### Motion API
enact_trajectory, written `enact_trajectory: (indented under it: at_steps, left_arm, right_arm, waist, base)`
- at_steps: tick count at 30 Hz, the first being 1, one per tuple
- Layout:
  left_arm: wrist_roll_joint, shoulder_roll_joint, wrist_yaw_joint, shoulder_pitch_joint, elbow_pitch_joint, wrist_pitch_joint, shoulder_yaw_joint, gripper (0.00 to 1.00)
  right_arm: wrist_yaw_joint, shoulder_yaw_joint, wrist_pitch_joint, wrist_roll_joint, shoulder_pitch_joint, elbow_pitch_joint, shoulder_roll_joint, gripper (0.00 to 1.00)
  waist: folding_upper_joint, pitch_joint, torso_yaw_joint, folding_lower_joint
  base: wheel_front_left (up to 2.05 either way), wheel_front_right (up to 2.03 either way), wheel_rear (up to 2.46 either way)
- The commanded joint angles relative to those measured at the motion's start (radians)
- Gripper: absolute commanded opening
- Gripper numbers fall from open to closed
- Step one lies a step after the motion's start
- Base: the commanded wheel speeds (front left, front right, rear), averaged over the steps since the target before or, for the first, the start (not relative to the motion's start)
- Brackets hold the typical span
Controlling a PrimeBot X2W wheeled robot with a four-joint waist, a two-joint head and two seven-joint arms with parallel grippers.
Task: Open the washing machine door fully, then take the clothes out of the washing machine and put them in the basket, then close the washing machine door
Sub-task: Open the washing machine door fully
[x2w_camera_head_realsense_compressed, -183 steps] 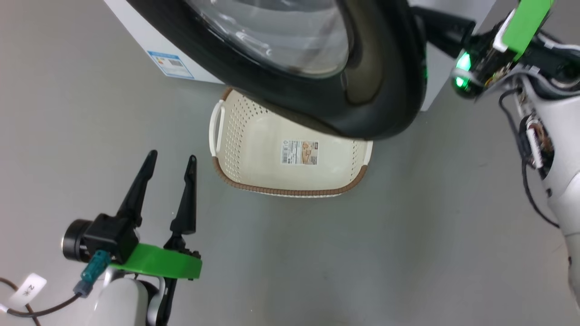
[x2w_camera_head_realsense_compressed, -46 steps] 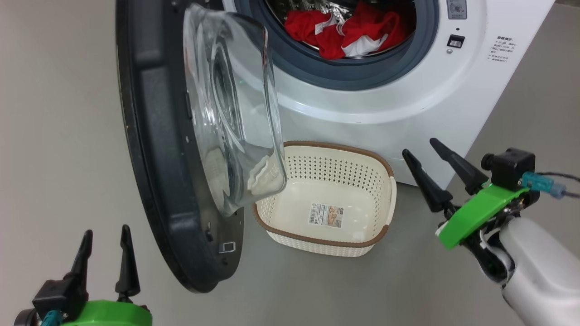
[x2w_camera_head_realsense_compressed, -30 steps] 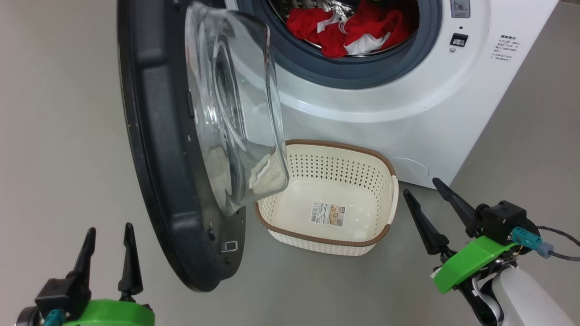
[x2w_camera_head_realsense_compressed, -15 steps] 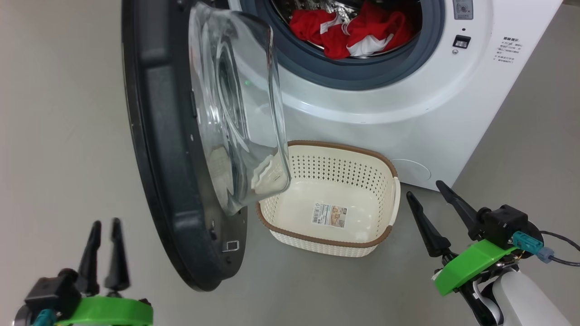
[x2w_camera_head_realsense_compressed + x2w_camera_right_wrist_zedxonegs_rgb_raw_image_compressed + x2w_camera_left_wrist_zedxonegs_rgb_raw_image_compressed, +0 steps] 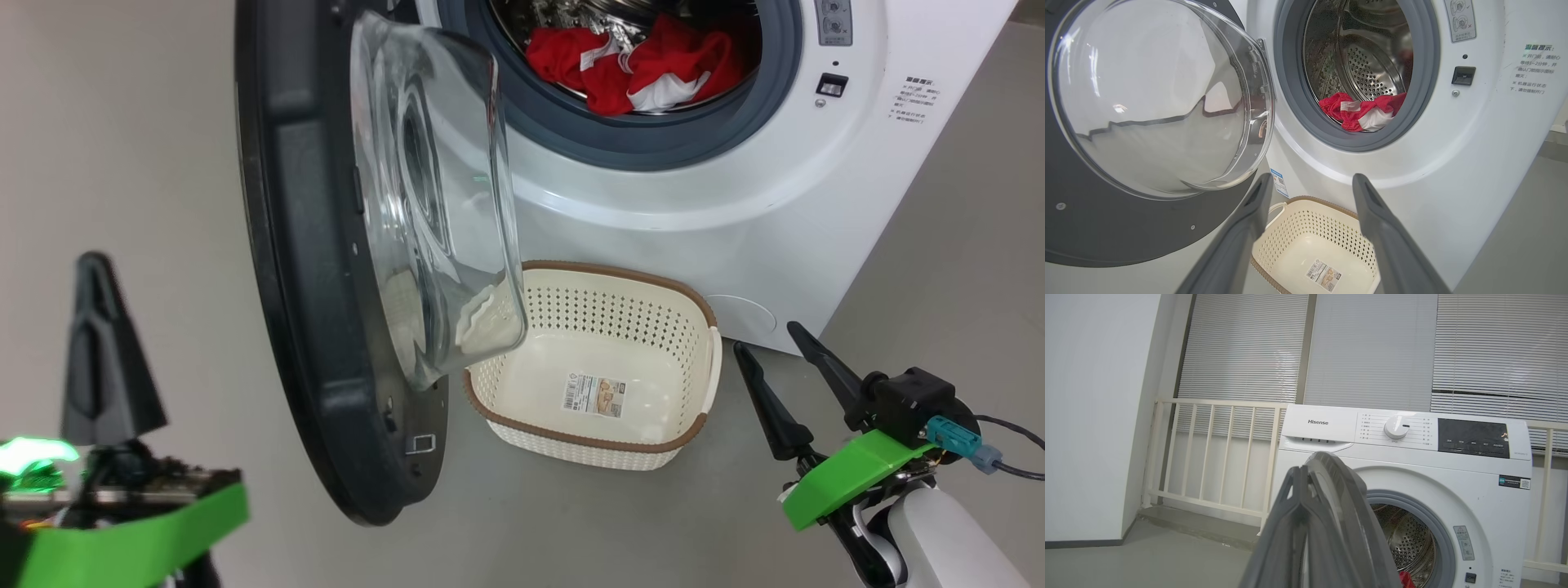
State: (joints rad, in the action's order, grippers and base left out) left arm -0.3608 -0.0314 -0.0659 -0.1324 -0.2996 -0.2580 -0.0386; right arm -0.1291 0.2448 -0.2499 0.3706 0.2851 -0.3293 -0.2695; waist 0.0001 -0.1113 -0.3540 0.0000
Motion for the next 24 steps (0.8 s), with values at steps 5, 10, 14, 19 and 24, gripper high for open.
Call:
enact_trajectory:
  at_steps: [5,10,14,19,24]
  left_arm:
    - [0.043,-0.019,-0.013,0.005,-0.117,-0.004,0.114,0.00]
    - [0.084,-0.019,-0.036,0.060,-0.087,-0.004,0.313,0.00]
    - [0.079,-0.019,-0.041,0.092,0.006,-0.002,0.403,0.00]
    - [0.030,-0.019,-0.020,0.106,0.130,0.017,0.437,0.00]
    - [0.013,-0.019,0.005,0.091,0.216,0.024,0.423,0.00]
  right_arm:
    - [-0.002,0.010,-0.012,-0.003,-0.011,0.030,0.004,1.00]
    - [-0.002,0.007,-0.012,-0.004,-0.011,0.032,0.005,1.00]
    - [-0.002,0.010,-0.012,-0.004,-0.008,0.032,0.008,1.00]
    - [-0.002,0.015,-0.012,-0.002,-0.004,0.032,0.009,1.00]
    - [-0.002,0.013,-0.012,0.000,-0.006,0.030,0.011,1.00]
  waist:
    - [-0.0001,0.002,0.004,0.0000]
    - [-0.0001,0.001,0.005,0.0000]
    - [-0.0001,-0.002,0.008,0.0000]
    - [-0.0001,-0.005,0.009,0.0000]
    - [-0.0001,-0.006,0.008,0.0000]
  base:
    - [0.00,0.00,0.00]
    - [0.00,0.00,0.00]
    - [0.00,0.00,0.00]
    - [0.00,0.00,0.00]
    - [0.00,0.00,0.00]
